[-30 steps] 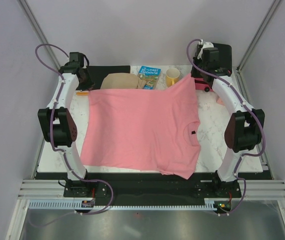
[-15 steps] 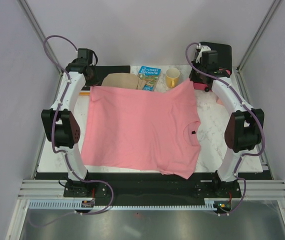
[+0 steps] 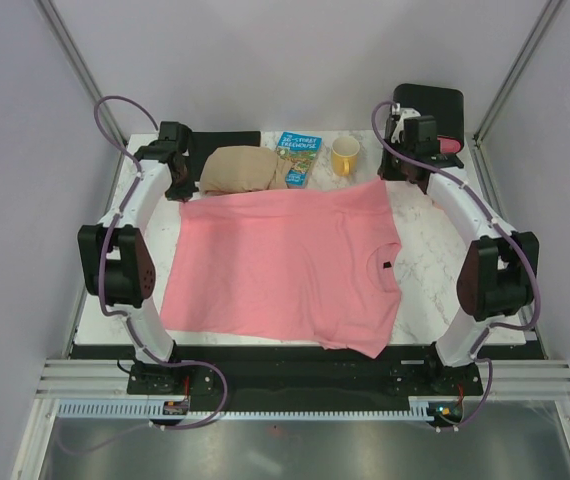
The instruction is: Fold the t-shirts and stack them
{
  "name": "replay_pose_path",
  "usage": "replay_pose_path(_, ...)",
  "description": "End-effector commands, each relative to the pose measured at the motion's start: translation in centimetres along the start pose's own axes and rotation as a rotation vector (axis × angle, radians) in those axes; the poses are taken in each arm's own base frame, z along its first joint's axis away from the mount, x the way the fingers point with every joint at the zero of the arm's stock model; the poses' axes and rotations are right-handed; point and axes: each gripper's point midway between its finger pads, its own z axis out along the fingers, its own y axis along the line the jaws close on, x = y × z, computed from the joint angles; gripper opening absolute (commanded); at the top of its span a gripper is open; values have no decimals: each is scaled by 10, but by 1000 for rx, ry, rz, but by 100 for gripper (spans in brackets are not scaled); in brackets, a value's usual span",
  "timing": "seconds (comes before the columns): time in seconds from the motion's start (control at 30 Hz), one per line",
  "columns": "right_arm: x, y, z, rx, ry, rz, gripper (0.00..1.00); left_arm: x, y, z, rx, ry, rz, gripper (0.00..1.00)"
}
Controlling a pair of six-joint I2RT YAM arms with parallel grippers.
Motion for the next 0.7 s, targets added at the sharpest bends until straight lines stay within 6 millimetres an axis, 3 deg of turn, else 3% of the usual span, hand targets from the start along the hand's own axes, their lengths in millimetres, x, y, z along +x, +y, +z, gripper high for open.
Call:
replay_pose_path(0.0,21,9,-28,-27,28,-15,0,2,11,-20,-25,-26,15,2)
replay_pose_path(0.03,31,9,-29,-28,47,-8,0,4,12,-19,-27,-19,15,2)
replay_pose_path(0.3,54,26,-54,-75,96,10,0,35,17,-1,-69,90,37,2)
replay_pose_path(0.67,111,26,-70,-61,245,17,0,71,14,26,-93,233,84,2)
